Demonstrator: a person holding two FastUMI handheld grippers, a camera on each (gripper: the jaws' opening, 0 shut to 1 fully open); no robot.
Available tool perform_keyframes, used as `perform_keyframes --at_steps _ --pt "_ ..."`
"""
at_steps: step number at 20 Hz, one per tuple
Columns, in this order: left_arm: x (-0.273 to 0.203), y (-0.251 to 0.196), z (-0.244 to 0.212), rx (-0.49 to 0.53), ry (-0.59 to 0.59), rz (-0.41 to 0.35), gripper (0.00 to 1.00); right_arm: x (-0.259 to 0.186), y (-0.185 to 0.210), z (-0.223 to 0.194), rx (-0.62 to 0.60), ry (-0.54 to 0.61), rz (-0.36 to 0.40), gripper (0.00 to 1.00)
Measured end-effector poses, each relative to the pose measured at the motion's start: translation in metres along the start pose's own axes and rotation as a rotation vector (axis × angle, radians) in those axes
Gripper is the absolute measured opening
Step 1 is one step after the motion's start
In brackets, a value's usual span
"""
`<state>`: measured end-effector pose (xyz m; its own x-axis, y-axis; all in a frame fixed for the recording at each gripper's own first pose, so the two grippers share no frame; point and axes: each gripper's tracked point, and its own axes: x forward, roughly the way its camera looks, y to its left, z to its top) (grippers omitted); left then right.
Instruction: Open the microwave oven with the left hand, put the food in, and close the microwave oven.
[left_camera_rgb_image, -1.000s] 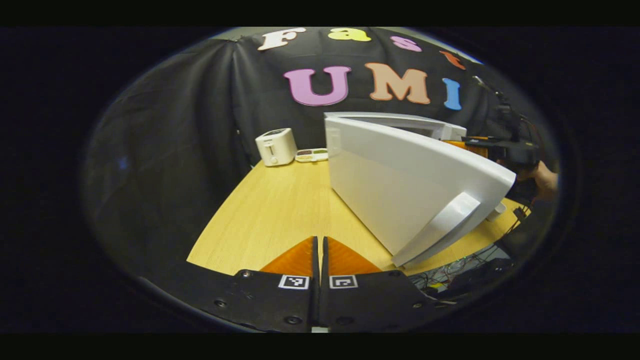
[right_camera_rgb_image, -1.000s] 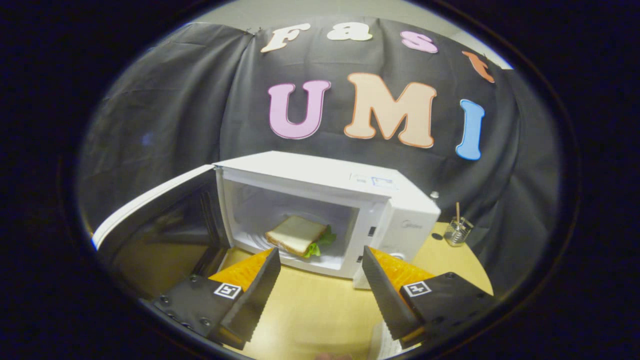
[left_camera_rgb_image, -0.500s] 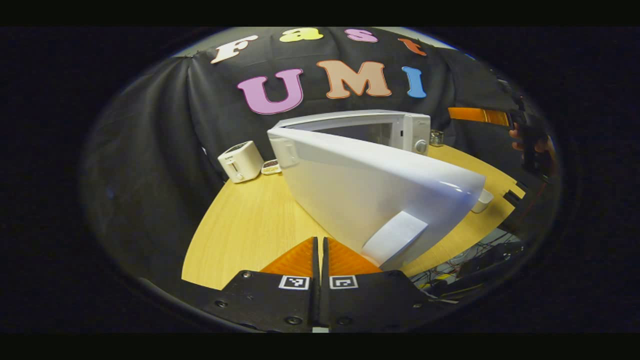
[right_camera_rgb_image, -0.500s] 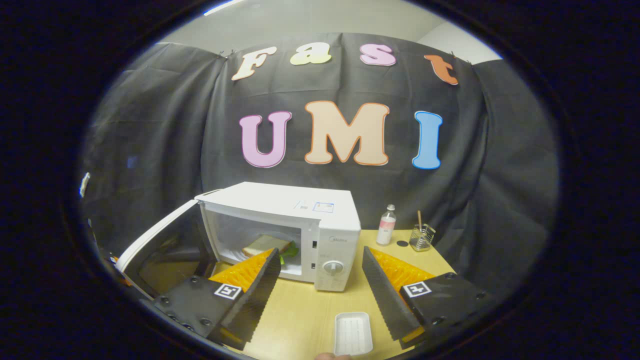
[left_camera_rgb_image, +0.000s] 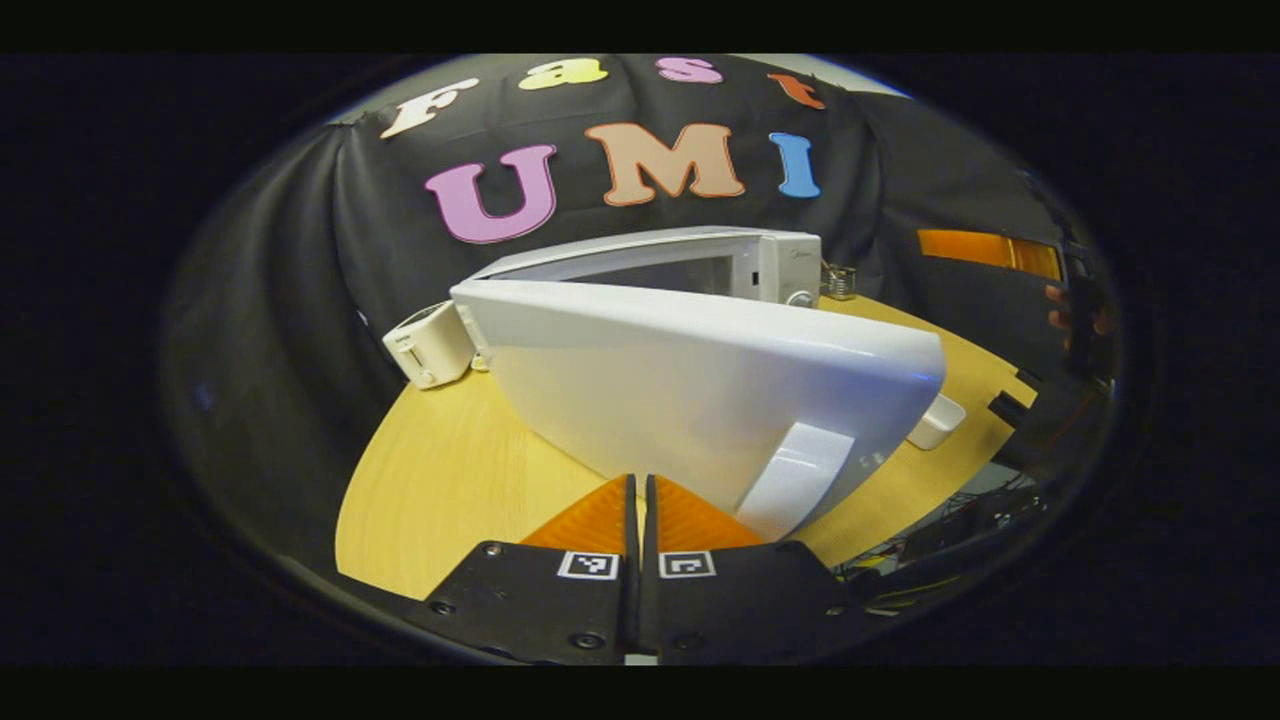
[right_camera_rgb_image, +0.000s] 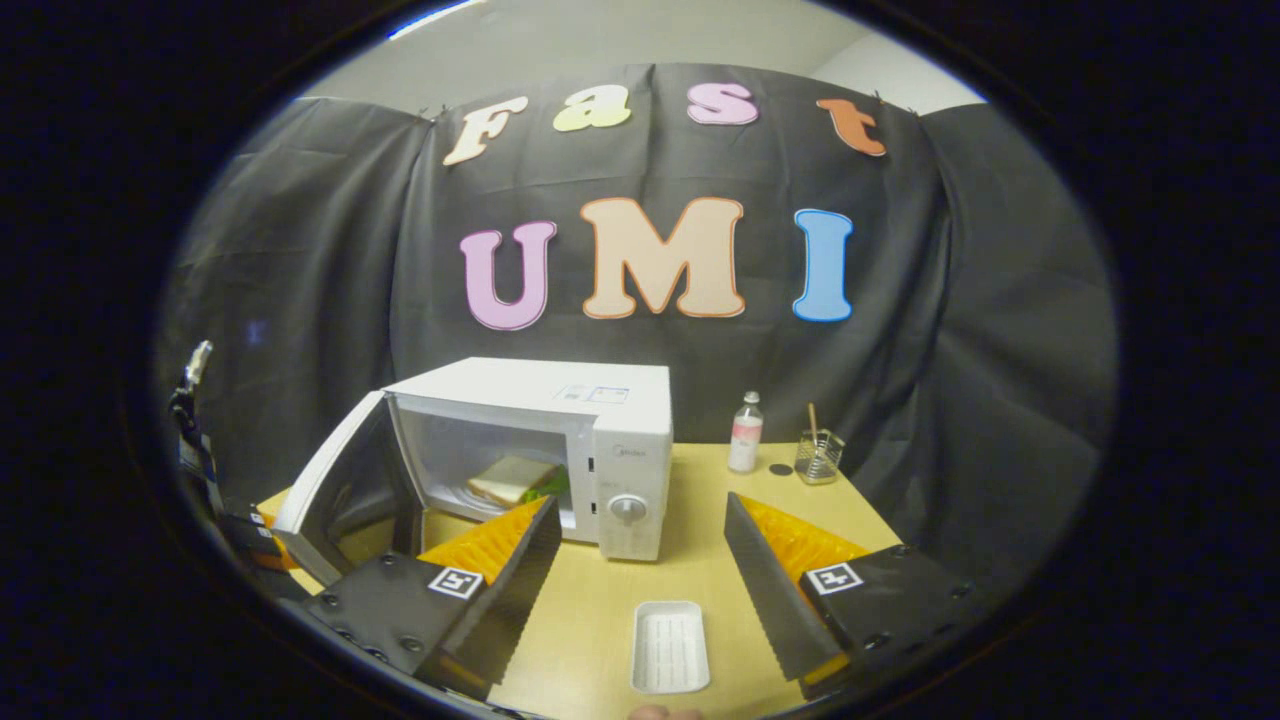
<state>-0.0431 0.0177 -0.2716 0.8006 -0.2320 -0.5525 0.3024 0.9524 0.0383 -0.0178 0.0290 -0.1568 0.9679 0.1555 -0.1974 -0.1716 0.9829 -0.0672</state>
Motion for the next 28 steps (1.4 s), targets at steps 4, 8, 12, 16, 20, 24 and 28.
perform_keyframes --at_steps 4,8,12,16,20,24,28 --pt "0.022 -0.016 0.015 0.040 -0.012 -0.017 0.00 -0.013 -0.027 -0.001 -0.009 0.005 -0.034 0.96" --pt "0.039 -0.029 0.027 0.064 -0.013 -0.034 0.01 -0.023 -0.048 0.003 0.025 -0.001 -0.074 0.97" --pt "0.055 -0.041 0.041 0.090 -0.018 -0.058 0.01 -0.034 -0.065 -0.004 0.042 0.003 -0.105 0.97" --pt "0.072 -0.054 0.053 0.097 -0.025 -0.079 0.01 -0.038 -0.076 -0.005 0.057 0.006 -0.124 0.97" --pt "0.093 -0.068 0.060 0.091 -0.021 -0.098 0.01 -0.047 -0.086 -0.004 0.066 0.005 -0.144 0.97" --pt "0.113 -0.079 0.066 0.067 -0.011 -0.110 0.01 -0.052 -0.092 -0.004 0.063 0.006 -0.162 0.97" --pt "0.132 -0.082 0.069 0.084 0.004 -0.119 0.00 -0.058 -0.096 -0.002 0.066 0.001 -0.173 0.97"
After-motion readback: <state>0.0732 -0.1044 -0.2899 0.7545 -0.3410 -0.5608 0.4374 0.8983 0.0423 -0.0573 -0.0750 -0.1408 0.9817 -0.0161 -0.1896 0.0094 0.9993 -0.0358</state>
